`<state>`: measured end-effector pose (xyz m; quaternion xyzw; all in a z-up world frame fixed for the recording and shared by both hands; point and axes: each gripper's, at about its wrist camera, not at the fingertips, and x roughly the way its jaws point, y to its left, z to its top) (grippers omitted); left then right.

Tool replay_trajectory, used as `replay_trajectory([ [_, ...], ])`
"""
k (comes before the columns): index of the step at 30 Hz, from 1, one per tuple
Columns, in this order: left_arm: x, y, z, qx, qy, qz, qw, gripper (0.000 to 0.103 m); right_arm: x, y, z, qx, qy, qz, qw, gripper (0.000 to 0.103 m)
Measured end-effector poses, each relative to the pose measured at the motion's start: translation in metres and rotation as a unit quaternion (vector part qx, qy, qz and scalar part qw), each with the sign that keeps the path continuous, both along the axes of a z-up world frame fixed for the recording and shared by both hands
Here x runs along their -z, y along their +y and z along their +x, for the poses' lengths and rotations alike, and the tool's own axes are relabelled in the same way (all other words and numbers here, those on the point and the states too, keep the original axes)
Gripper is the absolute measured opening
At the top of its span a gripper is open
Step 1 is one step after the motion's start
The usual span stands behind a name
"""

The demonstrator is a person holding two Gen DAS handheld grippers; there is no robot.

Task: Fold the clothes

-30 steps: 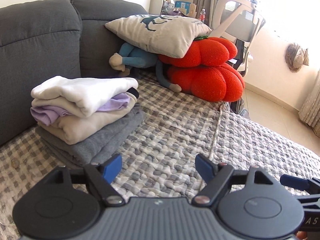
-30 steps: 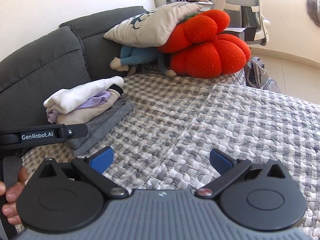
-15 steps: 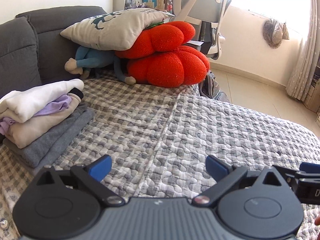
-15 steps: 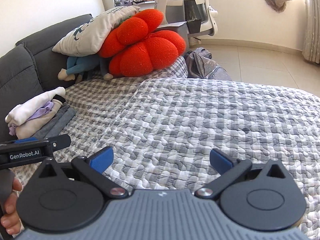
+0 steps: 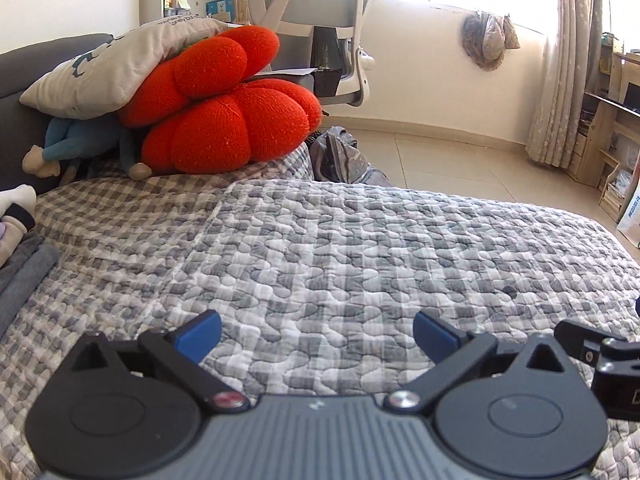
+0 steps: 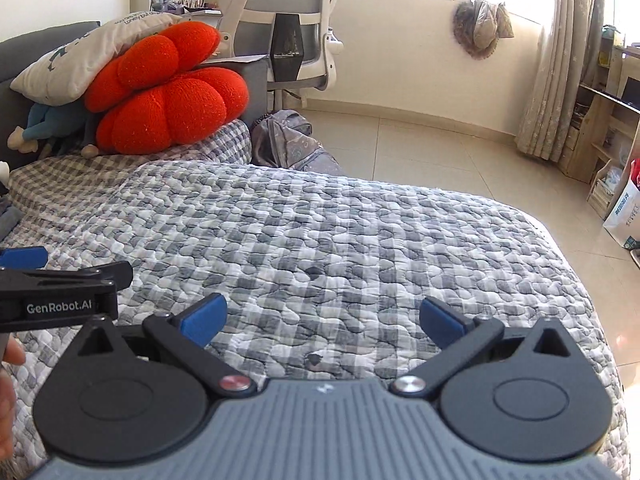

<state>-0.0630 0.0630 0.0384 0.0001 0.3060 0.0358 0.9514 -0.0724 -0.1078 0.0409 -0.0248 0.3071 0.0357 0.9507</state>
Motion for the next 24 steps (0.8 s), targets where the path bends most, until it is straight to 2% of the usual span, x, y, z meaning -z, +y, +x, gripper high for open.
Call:
replay_trajectory([
  [4,0.015,-0.003,0.014,-0.008,0.002,0.011,0.9999,0.102,0.024,-0.01,0.01,0.007,0.008,0.007,1.0,0.103],
  [6,0.018,0.002,0.013,-0.018,0.003,0.013,0.9998,0.102,0.031,-0.015,0.01,0.009,-0.012,0.02,1.0,0.103],
  [9,0.012,0.02,0.004,-0.048,-0.013,0.04,0.998,0.102,0.029,-0.019,0.016,-0.021,-0.016,0.098,0.995,0.103],
  [12,-0.001,0.059,-0.012,-0.111,-0.027,0.057,0.9919,0.102,0.009,0.011,0.03,-0.069,-0.02,0.148,0.986,0.103],
  [15,-0.019,0.106,-0.033,-0.181,-0.032,0.071,0.9803,0.102,-0.011,0.058,0.039,-0.138,-0.018,0.169,0.976,0.103],
  [19,-0.046,0.166,-0.072,-0.27,-0.048,0.108,0.9556,0.102,-0.035,0.158,0.036,-0.247,-0.016,0.146,0.958,0.103],
  [23,-0.07,0.205,-0.103,-0.319,-0.059,0.149,0.9343,0.102,-0.061,0.242,0.021,-0.32,-0.012,0.184,0.929,0.103],
  [24,-0.076,0.215,-0.111,-0.331,-0.061,0.155,0.9289,0.102,-0.067,0.256,0.019,-0.326,-0.012,0.191,0.926,0.103],
])
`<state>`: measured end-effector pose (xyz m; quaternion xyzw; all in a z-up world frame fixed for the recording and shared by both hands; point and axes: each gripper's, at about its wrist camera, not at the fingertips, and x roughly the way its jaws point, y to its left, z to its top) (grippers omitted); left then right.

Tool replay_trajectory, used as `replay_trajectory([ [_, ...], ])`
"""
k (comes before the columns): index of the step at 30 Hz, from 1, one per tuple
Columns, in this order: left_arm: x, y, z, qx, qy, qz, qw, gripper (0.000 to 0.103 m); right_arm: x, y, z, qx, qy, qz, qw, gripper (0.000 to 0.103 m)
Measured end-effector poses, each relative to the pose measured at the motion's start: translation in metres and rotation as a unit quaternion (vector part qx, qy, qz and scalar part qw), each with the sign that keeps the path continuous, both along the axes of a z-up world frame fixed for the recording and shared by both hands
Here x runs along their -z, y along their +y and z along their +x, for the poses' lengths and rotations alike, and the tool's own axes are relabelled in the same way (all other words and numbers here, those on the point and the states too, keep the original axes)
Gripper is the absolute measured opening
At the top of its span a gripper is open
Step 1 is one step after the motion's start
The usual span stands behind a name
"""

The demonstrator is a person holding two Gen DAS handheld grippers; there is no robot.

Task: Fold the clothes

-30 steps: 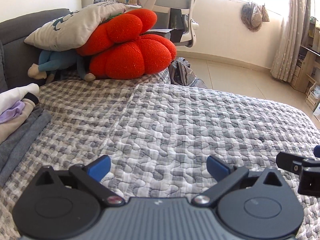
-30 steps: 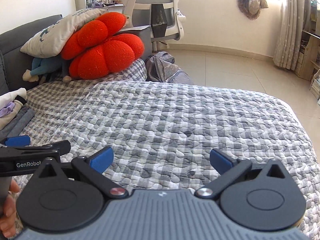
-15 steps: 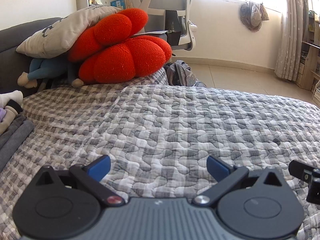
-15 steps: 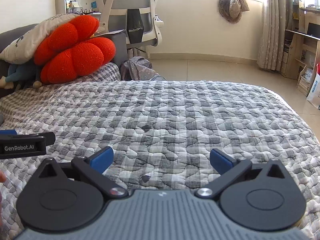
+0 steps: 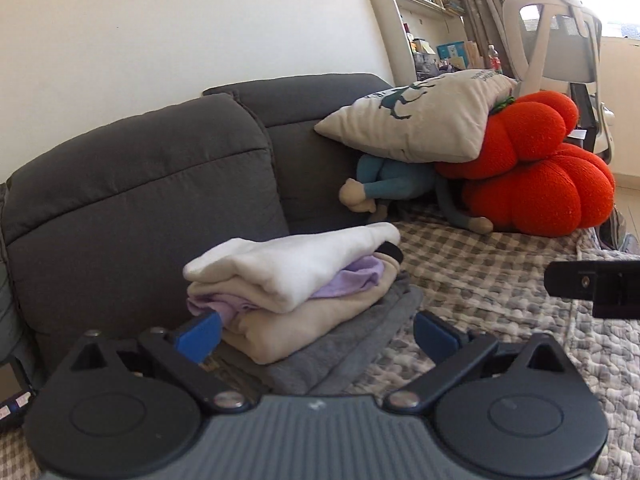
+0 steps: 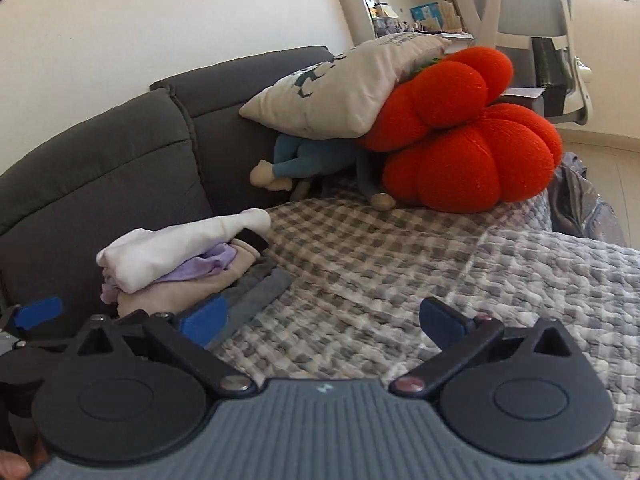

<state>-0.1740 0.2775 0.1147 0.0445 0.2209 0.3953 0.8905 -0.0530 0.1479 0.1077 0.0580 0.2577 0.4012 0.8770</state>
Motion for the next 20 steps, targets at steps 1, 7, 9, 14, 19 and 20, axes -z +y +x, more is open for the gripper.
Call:
replay_trajectory([
  [1,-0.004,0.007,-0.007,-0.01,-0.003,0.003,0.9999,0.102,-0.005,0.012,-0.002,-0.005,0.001,0.006,1.0,0.103],
  [7,-0.012,0.035,-0.039,-0.036,-0.009,-0.004,0.9993,0.102,-0.005,0.058,-0.019,-0.041,0.013,0.008,0.999,0.103],
  [9,-0.009,0.038,-0.042,-0.034,-0.006,-0.012,0.9993,0.102,-0.002,0.064,-0.025,-0.045,0.004,-0.007,0.999,0.103],
  [14,-0.004,0.039,-0.041,-0.021,-0.002,-0.025,0.9995,0.102,0.004,0.068,-0.028,-0.039,0.0,-0.024,0.999,0.103],
  [19,-0.001,0.034,-0.036,-0.012,-0.001,-0.027,0.9996,0.102,0.009,0.062,-0.024,-0.027,0.009,-0.028,0.999,0.103],
  [20,-0.001,0.033,-0.035,-0.011,0.001,-0.028,0.9996,0.102,0.01,0.061,-0.023,-0.026,0.011,-0.029,0.999,0.103],
])
